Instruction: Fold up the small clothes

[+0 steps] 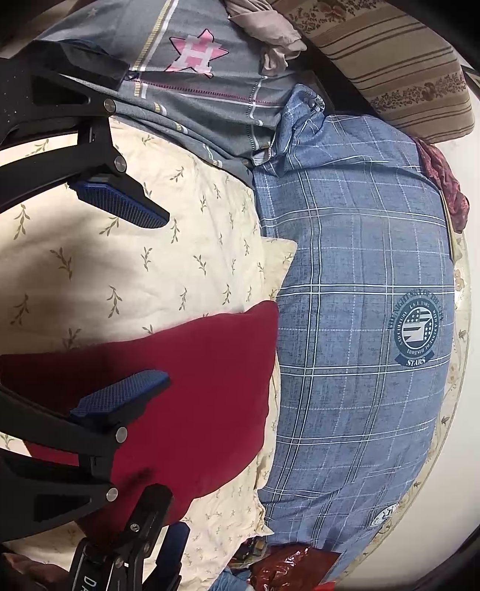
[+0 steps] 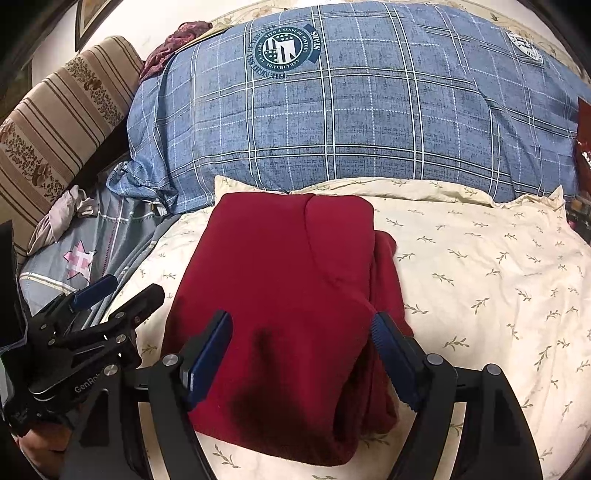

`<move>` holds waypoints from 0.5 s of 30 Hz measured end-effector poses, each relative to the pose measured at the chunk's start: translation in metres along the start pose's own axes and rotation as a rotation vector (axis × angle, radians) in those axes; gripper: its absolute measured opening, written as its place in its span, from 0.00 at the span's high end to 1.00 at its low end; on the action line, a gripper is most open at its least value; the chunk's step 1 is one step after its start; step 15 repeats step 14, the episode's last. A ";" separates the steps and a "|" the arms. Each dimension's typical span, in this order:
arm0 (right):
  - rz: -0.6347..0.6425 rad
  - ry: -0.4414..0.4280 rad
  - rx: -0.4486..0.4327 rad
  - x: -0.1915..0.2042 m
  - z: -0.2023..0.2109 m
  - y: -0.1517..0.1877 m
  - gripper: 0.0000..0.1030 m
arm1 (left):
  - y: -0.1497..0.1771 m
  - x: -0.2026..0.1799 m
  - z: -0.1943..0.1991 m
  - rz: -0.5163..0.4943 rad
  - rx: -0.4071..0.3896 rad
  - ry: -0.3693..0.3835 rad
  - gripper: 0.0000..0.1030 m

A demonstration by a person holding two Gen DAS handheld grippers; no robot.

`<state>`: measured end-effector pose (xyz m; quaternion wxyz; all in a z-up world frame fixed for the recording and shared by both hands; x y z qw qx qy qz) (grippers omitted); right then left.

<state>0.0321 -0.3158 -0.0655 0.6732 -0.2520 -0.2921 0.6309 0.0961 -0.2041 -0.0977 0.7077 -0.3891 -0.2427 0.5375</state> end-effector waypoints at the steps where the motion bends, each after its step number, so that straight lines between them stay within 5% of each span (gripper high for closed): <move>1: 0.002 -0.001 0.000 0.000 -0.001 0.000 0.22 | 0.000 0.000 0.000 0.001 0.001 0.000 0.23; 15: 0.002 -0.007 -0.006 0.003 0.000 -0.003 0.20 | 0.000 0.003 -0.004 0.027 0.016 0.027 0.23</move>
Point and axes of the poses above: each gripper's, at about its wrist camera, not at the fingertips, and z roughly against the way its jaws point, x to its left, y to its underside, the point moved 5 cm from there along -z, roughly the way its jaws point, and after that the axes turned 5 degrees about y, right-handed, at the moved point
